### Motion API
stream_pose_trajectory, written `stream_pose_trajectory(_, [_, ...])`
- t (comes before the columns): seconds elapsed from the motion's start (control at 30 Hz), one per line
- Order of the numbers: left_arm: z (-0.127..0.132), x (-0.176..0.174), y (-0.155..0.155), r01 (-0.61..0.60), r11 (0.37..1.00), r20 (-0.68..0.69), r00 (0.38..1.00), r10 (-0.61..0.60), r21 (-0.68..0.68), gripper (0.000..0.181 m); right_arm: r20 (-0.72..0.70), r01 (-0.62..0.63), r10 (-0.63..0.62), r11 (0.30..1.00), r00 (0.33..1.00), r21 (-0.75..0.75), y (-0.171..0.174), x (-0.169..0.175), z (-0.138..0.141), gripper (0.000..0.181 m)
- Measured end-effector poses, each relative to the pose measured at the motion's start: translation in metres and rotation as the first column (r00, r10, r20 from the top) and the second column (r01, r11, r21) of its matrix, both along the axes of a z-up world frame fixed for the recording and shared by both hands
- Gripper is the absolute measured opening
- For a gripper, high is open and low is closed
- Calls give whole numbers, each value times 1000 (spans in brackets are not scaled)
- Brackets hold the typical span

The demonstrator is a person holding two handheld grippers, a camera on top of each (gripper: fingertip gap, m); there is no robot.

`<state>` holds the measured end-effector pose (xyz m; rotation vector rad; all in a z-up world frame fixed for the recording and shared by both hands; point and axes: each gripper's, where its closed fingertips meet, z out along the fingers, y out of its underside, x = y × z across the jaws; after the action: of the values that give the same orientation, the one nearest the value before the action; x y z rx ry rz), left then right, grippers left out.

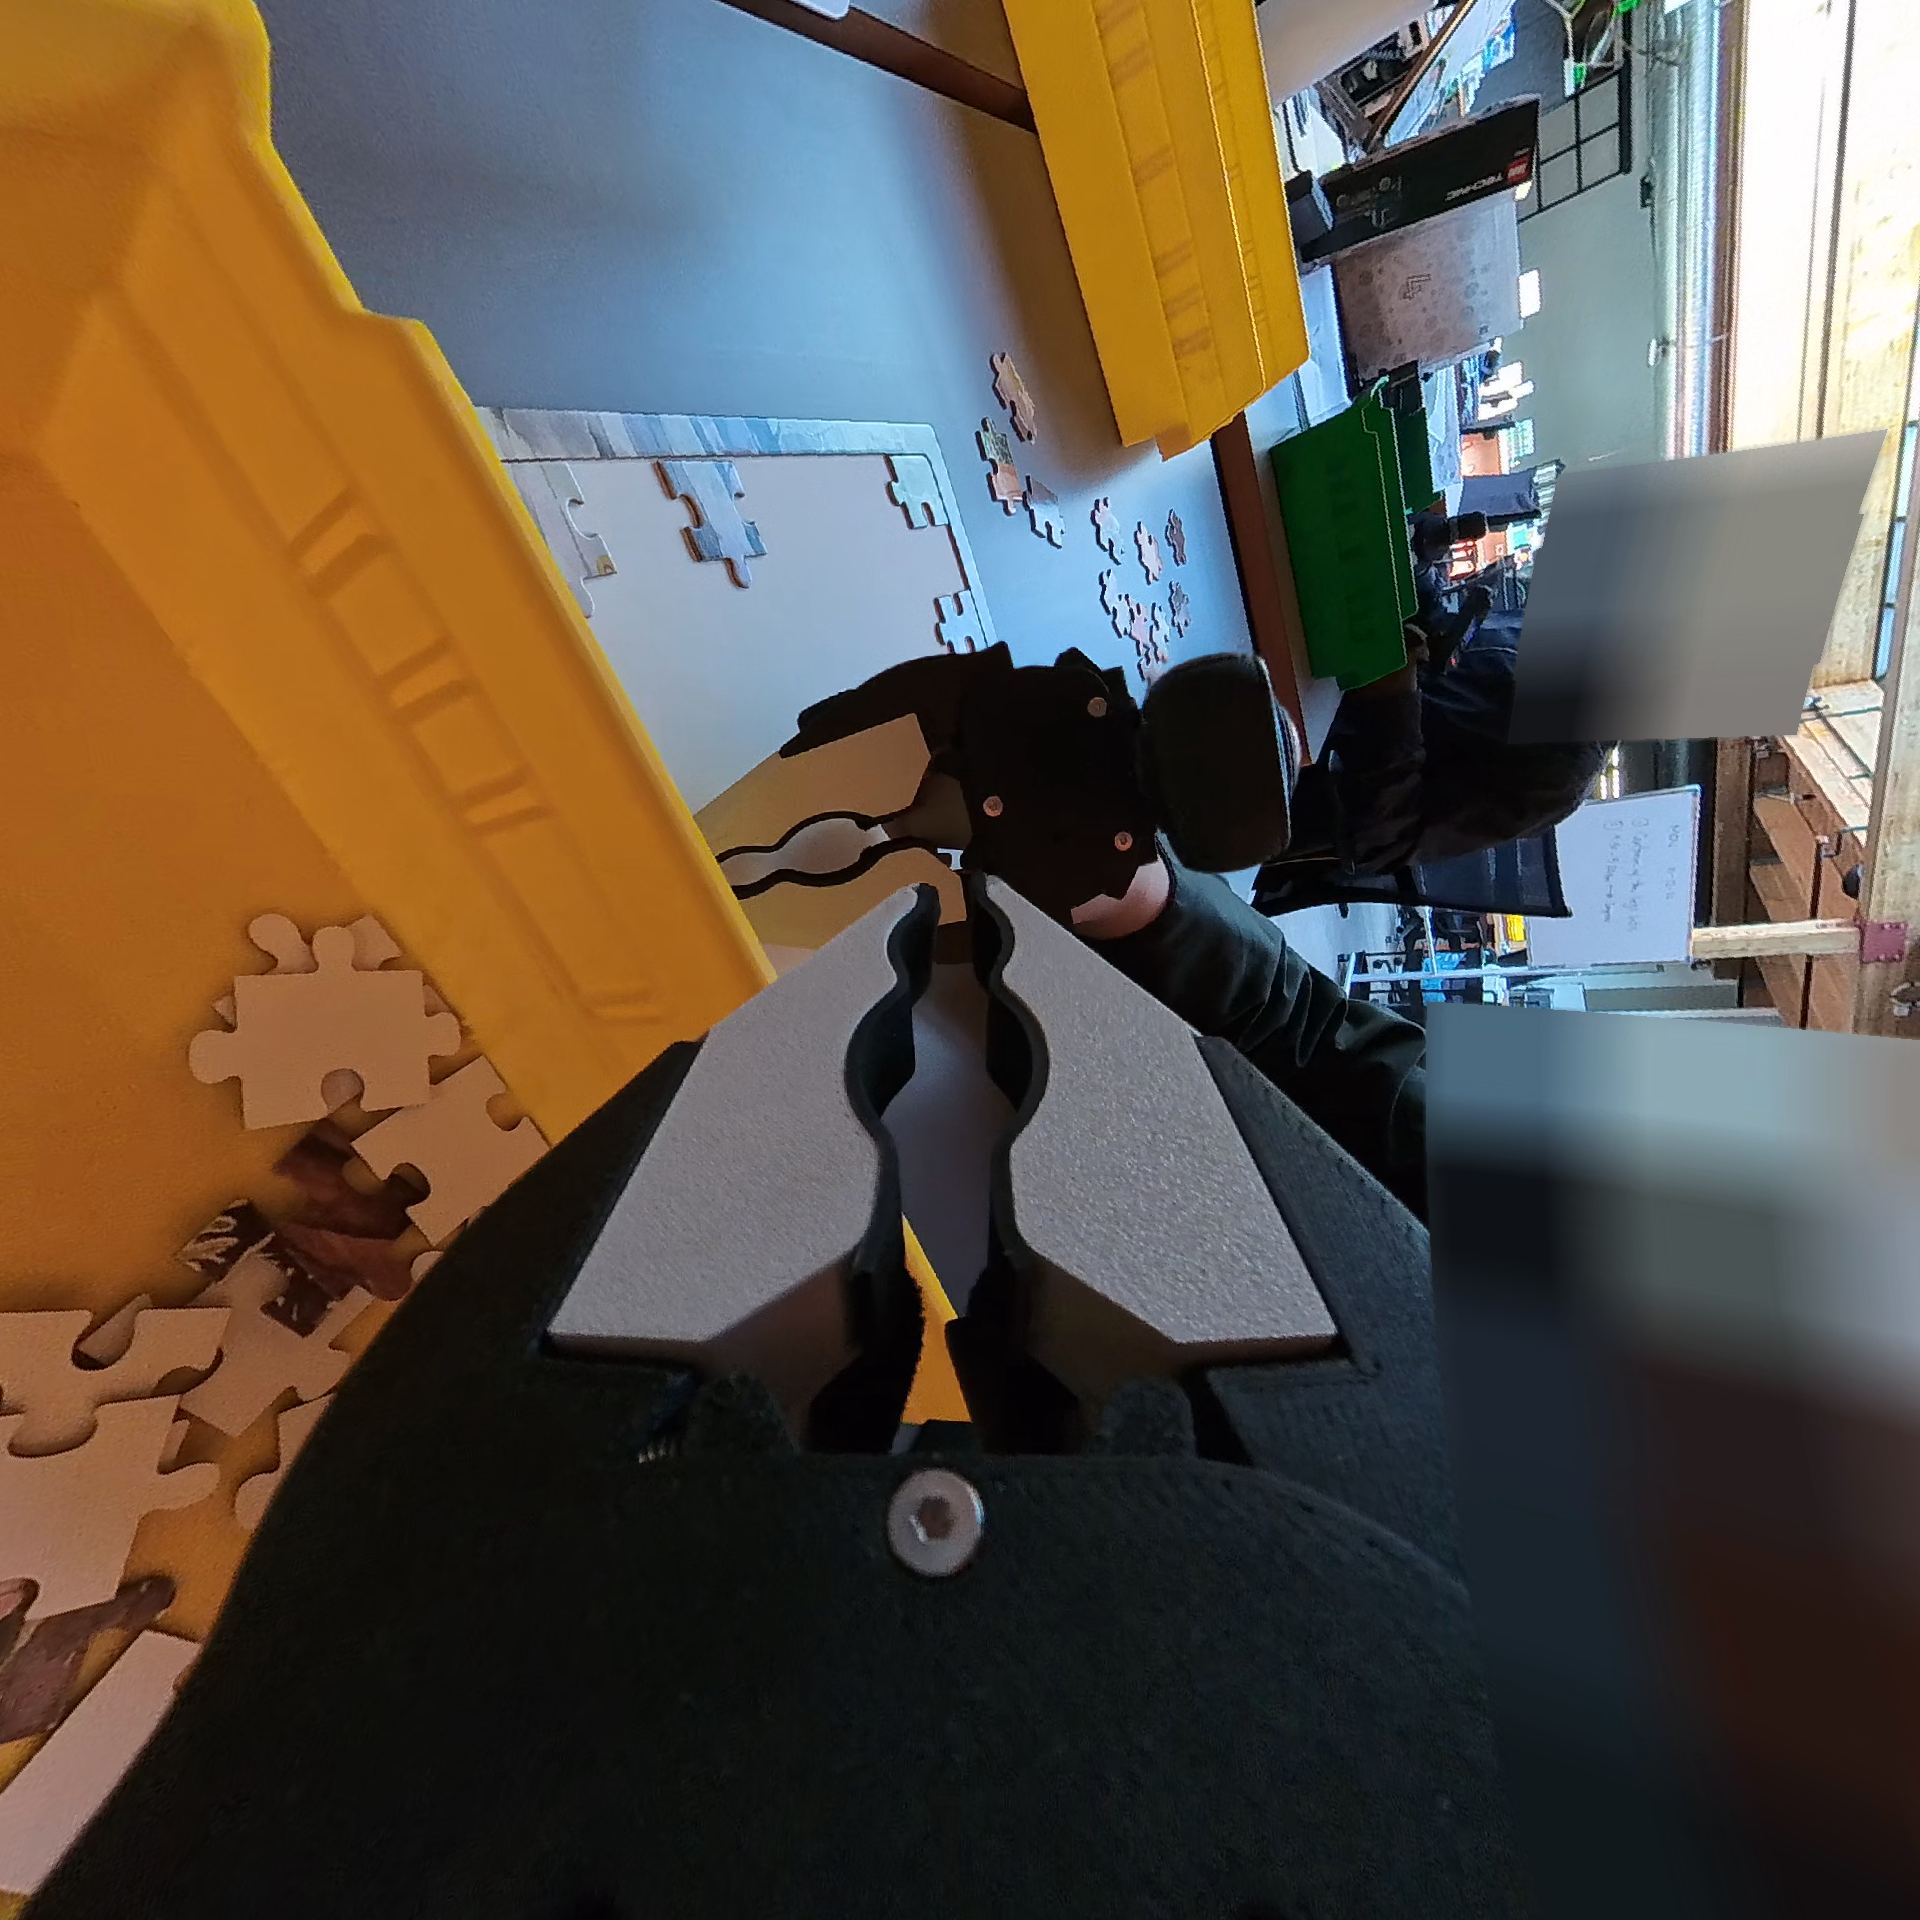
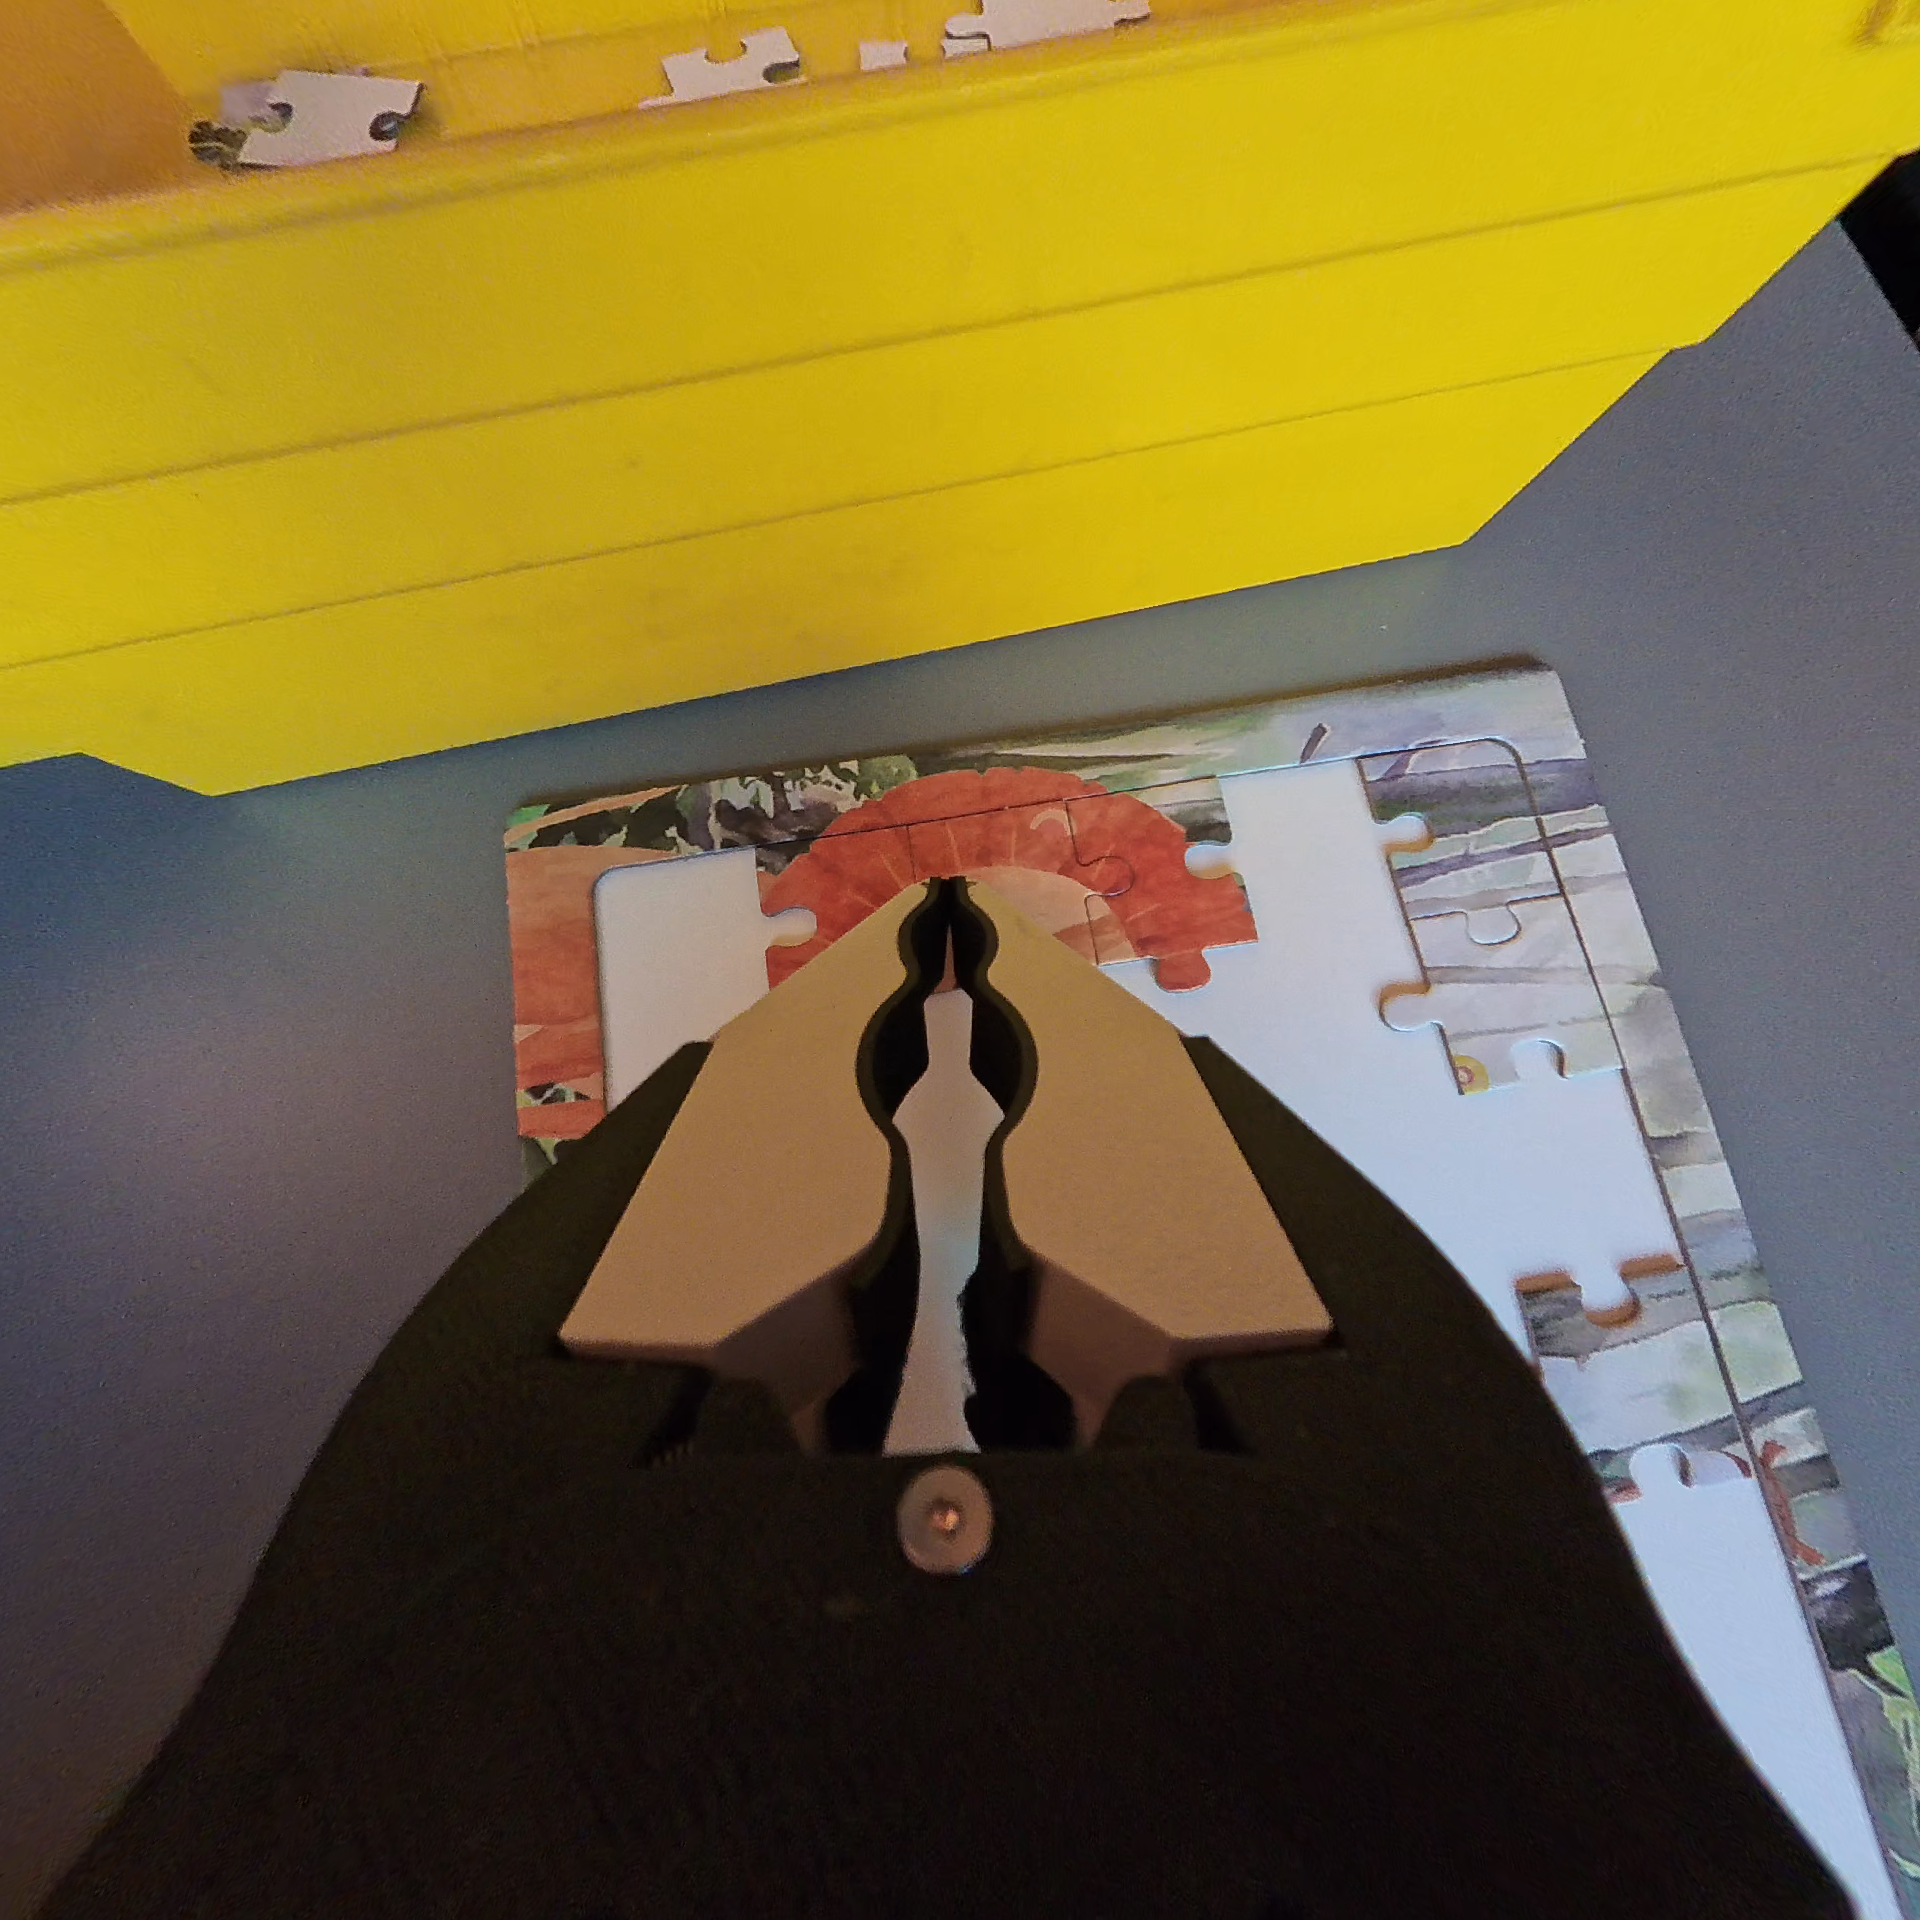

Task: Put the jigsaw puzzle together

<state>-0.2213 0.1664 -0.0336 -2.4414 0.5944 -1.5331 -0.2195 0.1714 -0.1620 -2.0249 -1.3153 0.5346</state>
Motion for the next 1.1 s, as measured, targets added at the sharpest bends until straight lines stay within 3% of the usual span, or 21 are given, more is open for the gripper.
stream_pose_trajectory(0.23, [2, -3, 2, -17, 1000, 5, 1000, 17, 6, 4, -87, 88, -83, 994, 993, 67, 19, 2, 21, 1])
stream_pose_trajectory(0.4, [1, -5, 4, -31, 1000, -1, 1000, 31, 6, 4, -114, 190, -196, 980, 974, -64, 36, 5, 13, 2])
stream_pose_trajectory(0.5, [0, -4, 3, -25, 1000, -5, 1000, 25, 5, 4, -43, 168, -170, 984, 985, -53, 34, 5, -1, 1])
stream_pose_trajectory(0.7, [-1, -3, 3, -21, 1000, -9, 1000, 21, 2, 4, -98, 153, -152, 988, 983, -3, 36, -1, 13, 0])
stream_pose_trajectory(0.87, [0, -3, 3, -23, 1000, -7, 1000, 23, 3, 4, -21, 109, -109, 994, 994, 12, 28, -2, -1, 0])
stream_pose_trajectory(1.1, [0, -4, 3, -26, 1000, -3, 1000, 26, 2, 4, -51, 142, -141, 990, 989, 21, 35, 7, 9, 0])
